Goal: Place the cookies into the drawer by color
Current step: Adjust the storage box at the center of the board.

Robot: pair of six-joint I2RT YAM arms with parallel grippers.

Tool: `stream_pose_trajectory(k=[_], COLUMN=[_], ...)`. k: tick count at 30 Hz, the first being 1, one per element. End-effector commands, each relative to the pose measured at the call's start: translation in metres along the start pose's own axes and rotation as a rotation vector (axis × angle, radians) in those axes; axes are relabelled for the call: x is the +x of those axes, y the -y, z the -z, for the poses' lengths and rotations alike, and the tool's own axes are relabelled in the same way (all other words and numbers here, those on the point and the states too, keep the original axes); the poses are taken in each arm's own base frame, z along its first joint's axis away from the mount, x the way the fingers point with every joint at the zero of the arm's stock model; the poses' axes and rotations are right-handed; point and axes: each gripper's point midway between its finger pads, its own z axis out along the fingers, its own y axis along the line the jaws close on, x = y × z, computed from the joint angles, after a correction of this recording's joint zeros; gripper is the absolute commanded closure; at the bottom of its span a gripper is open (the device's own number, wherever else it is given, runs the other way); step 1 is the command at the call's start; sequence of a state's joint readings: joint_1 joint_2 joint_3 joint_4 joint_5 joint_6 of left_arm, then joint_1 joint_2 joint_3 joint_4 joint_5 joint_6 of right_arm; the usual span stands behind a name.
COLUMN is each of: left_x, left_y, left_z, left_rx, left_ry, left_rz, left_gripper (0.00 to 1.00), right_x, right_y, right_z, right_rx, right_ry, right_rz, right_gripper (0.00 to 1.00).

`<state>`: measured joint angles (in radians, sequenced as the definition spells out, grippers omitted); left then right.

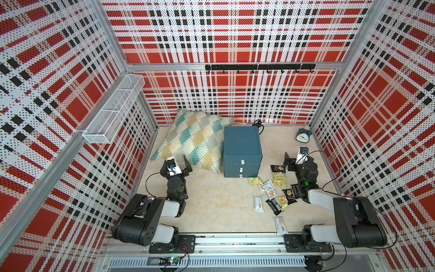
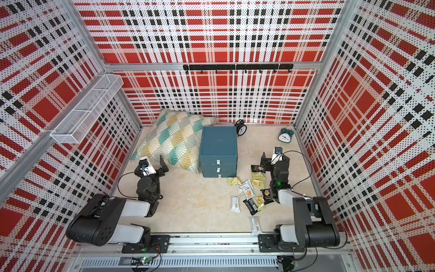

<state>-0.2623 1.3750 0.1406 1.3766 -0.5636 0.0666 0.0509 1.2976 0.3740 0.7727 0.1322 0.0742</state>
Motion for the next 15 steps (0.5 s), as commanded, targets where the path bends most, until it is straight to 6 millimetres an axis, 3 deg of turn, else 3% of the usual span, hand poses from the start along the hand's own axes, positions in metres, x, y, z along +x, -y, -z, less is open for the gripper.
stream_pose_trajectory(k=[1, 5, 10, 15], left_x=[-0.025, -0.054, -0.076, -0.103], left_y=[0.001, 0.033, 0.084, 0.123], left_z=[0.013, 0.025, 0.038, 0.053], left_rx=[-0.064, 0.036, 0.243, 0.400], left_ry=[0.067, 0.127, 0.101, 0.018], left_rz=[-0.082, -0.052, 0.093, 0.340], left_gripper=[0.01, 0.01, 0.01, 0.01], right_x=[-0.010, -0.035, -0.044, -0.050], right_y=[0.002, -0.001, -0.019, -0.015], right_z=[0.014, 0.029, 0.051, 0.079], right_rx=[0.017, -0.001, -0.102, -0.093], right_ry=[-0.041, -0.107, -0.193, -0.218], right_rz=[-0.061, -0.220, -0.310, -0.413], right_gripper=[0.00, 0.00, 0.00, 0.00])
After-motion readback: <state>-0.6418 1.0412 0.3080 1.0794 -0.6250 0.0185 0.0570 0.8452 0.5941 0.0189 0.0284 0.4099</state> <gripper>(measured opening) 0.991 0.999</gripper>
